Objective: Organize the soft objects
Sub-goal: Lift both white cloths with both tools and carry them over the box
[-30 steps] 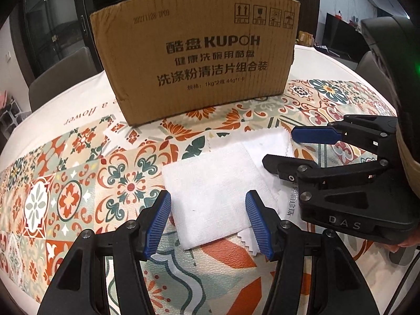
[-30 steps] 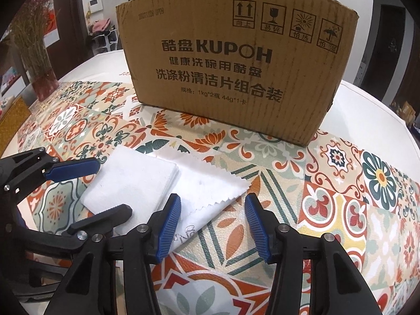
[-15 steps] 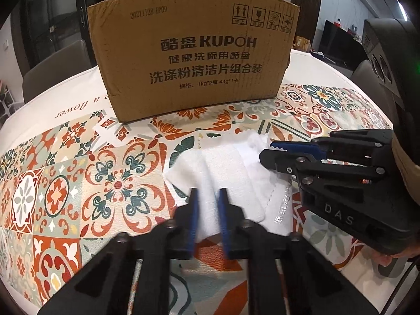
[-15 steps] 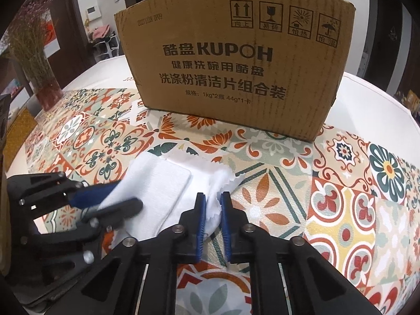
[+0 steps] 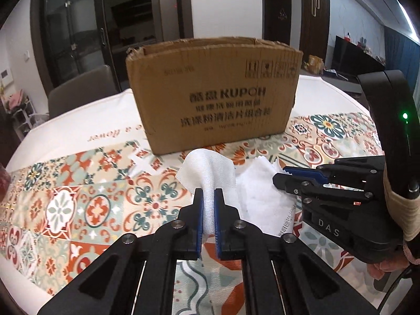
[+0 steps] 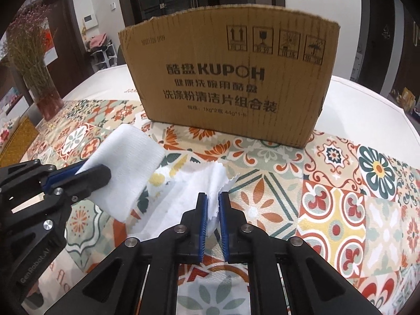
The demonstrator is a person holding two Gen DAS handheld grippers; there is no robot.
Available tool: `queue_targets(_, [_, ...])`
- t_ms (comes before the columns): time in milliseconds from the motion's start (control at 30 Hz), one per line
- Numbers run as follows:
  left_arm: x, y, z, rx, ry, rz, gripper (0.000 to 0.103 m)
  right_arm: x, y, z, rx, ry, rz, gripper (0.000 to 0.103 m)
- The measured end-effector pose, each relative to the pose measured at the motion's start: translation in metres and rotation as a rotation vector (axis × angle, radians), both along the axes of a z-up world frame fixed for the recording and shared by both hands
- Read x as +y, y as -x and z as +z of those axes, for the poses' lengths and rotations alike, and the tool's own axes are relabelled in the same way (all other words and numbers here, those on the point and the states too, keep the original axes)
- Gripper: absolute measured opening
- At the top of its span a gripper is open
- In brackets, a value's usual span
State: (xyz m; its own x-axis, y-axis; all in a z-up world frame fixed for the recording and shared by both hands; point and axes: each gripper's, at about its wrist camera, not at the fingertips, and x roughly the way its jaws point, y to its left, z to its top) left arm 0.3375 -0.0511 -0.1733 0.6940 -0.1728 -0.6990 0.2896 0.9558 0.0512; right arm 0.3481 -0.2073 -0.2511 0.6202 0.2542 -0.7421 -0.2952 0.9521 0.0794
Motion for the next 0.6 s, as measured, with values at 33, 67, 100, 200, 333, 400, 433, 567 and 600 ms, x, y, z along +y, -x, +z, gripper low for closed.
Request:
queue_targets(33, [0.000, 0.001, 0.002, -0.006, 0.001, 0.004, 0.009, 0.000, 0.001, 0.002, -0.005, -0.002, 0.001, 0.010])
queue_targets(67, [0.001, 0.002, 0.004, -0.011, 0.004, 0.008, 0.009, 0.000, 0.002, 0.005, -0.015, -0.002, -0.001, 0.010])
queue_targets(100, [0.001, 0.003, 0.007, -0.015, 0.009, 0.010, 0.009, 0.000, 0.003, 0.009, -0.024, -0.004, -0.003, 0.009])
queue_targets(200, [0.004, 0.006, 0.013, -0.026, 0.016, 0.019, 0.009, -0.002, 0.006, 0.018, -0.044, -0.010, -0.009, 0.008])
queue_targets(333, [0.006, 0.009, 0.021, -0.038, 0.023, 0.028, 0.009, -0.002, 0.010, 0.029, -0.066, -0.018, -0.017, 0.007])
queue_targets(400, [0.007, 0.011, 0.026, -0.047, 0.028, 0.032, 0.009, -0.002, 0.012, 0.034, -0.077, -0.021, -0.020, 0.007])
queue_targets(433, [0.007, 0.012, 0.027, -0.049, 0.030, 0.033, 0.009, -0.002, 0.013, 0.037, -0.081, -0.025, -0.023, 0.007])
queue_targets(567, [0.008, 0.015, 0.036, -0.060, 0.043, 0.038, 0.009, -0.005, 0.020, 0.049, -0.106, -0.036, -0.037, 0.007])
queue_targets(600, [0.008, 0.016, 0.040, -0.065, 0.046, 0.038, 0.009, -0.006, 0.020, 0.052, -0.111, -0.038, -0.040, 0.007])
